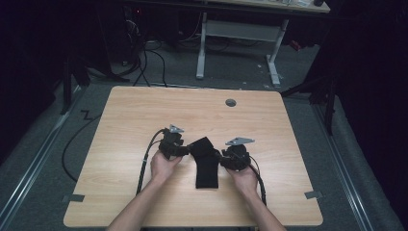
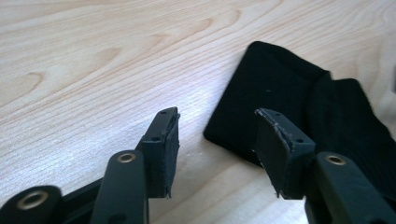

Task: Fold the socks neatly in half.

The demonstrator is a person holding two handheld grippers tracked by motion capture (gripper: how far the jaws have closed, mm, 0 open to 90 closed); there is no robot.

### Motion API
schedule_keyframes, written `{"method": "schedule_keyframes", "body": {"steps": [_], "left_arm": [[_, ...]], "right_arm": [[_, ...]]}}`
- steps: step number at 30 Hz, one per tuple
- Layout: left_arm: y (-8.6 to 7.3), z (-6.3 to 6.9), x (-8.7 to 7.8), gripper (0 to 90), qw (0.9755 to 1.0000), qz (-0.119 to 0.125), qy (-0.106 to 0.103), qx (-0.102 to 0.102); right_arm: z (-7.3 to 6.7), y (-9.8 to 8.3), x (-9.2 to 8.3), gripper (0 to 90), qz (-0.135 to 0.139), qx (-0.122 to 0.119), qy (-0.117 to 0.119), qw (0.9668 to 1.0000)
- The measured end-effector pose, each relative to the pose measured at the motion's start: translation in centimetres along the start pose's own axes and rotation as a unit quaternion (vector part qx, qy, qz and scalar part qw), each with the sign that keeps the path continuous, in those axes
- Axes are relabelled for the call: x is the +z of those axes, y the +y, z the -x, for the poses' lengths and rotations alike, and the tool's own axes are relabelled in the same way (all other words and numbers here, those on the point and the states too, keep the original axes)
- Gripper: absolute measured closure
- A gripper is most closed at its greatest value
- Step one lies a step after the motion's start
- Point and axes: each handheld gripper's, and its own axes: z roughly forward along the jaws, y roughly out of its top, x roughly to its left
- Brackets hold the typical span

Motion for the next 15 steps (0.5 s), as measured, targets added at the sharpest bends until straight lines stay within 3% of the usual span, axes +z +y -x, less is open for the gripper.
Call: {"method": "schedule_keyframes", "body": {"steps": [5, 11, 15], "left_arm": [[-0.1, -0.7, 0.5, 47.6, 0.9998, 0.0, 0.005, -0.02], [-0.1, -0.5, 0.5, 47.4, 0.9999, -0.004, 0.002, -0.017], [-0.1, -0.4, 0.7, 47.5, 0.9998, -0.004, 0.0, -0.018]], "right_arm": [[-0.2, -1.5, -0.4, 63.7, -0.006, 0.001, 0.005, 1.0], [-1.1, -2.0, -0.4, 63.7, -0.005, -0.01, 0.018, 0.9998], [-1.6, -2.2, -0.1, 64.5, -0.015, -0.025, 0.011, 0.9995]]}}
